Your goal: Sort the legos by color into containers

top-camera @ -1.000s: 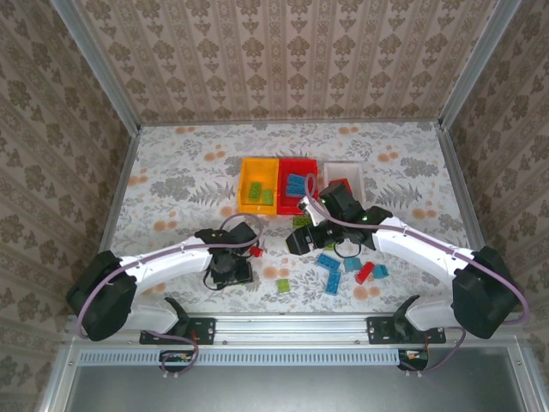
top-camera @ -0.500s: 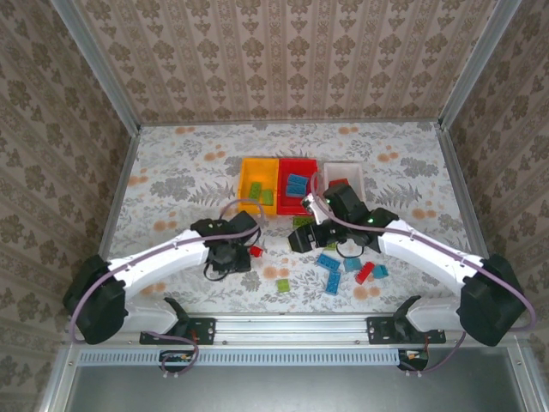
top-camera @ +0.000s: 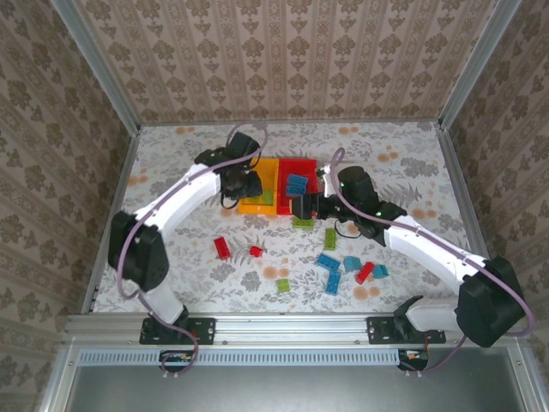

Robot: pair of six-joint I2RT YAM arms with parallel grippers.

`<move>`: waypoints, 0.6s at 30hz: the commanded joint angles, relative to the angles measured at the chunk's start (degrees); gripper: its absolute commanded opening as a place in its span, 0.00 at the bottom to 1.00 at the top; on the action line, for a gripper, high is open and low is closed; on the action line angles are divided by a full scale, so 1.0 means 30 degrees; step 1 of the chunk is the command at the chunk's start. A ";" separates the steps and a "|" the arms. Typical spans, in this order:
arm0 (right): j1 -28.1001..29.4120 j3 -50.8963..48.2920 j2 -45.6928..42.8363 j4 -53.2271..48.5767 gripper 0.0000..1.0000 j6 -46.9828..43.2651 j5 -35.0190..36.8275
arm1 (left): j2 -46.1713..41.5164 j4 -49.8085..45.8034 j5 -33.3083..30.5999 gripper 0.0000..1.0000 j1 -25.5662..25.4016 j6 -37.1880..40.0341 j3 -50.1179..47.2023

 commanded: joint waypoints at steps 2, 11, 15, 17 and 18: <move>0.0533 0.0641 0.0935 0.1990 0.79 0.0026 0.1684 | 0.2772 0.0297 0.0680 0.30 0.0578 0.1942 0.2724; 0.0548 0.1146 0.1153 0.1352 0.80 -0.0017 0.1988 | 0.7007 0.0290 0.1035 0.31 0.1033 0.2069 0.6005; 0.0541 0.1252 0.1180 0.1060 0.80 -0.0093 0.2195 | 0.7559 -0.0114 0.0992 0.43 0.1146 0.2088 0.6418; 0.0549 0.1323 0.1147 0.0729 0.80 -0.0323 0.2465 | 0.7374 -0.0242 0.0870 0.49 0.1154 0.2177 0.6371; 0.0549 0.1377 0.1102 0.0529 0.80 -0.0508 0.2642 | 0.7229 -0.0276 0.0842 0.51 0.1139 0.2222 0.6250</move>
